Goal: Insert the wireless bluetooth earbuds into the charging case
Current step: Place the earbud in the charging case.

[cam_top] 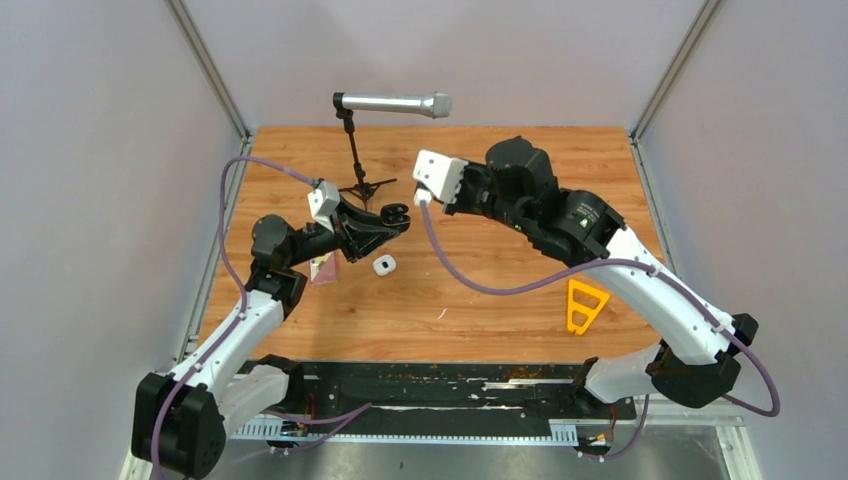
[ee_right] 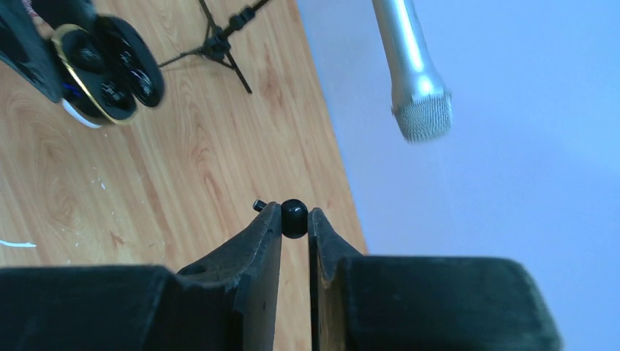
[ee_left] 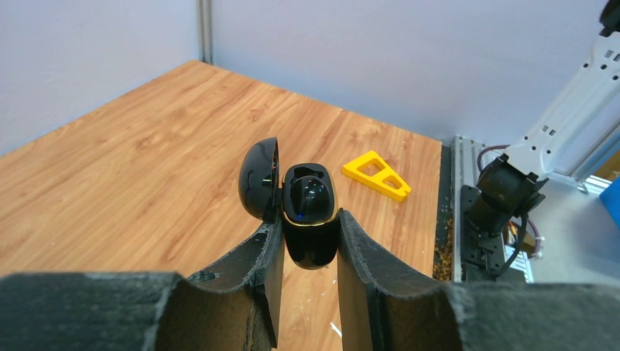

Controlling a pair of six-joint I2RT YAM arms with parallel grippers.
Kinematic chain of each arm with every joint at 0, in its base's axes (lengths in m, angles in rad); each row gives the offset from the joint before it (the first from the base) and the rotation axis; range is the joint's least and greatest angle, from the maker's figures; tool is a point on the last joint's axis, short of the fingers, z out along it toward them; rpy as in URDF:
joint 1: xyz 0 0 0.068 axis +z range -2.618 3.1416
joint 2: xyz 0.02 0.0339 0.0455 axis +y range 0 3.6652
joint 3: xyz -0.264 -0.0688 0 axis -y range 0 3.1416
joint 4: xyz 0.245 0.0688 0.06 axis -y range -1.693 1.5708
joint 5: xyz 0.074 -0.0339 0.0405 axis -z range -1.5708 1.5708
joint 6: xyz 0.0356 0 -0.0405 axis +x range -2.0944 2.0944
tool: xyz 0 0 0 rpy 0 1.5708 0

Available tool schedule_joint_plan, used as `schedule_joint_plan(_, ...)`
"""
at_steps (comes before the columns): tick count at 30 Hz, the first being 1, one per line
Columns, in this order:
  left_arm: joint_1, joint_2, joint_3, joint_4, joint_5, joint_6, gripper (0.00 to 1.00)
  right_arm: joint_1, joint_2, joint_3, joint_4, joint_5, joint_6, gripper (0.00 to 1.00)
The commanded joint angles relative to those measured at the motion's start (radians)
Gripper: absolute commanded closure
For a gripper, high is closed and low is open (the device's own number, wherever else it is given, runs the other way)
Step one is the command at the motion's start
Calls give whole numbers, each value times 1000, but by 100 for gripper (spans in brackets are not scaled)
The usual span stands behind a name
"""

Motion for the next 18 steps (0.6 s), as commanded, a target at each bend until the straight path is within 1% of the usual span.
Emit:
schedule_joint_plan(1, -14, -25, -15, 91, 37, 6, 100, 91, 11, -14, 115, 14, -188, 100)
schedule_joint_plan(5, -14, -55, -28, 104, 35, 0, 100, 179, 29, -34, 178, 10, -276, 100)
schedule_joint_plan(9, -14, -72, -22, 102, 25, -28, 100, 237, 41, -46, 217, 5, -351, 100)
schedule_joint_plan(12, -14, -82, -12, 99, 12, -48, 100, 265, 40, -71, 232, 21, -415, 100)
schedule_joint_plan(18, -14, -94, 5, 84, -6, -86, 100, 280, 33, -102, 231, 25, -496, 100)
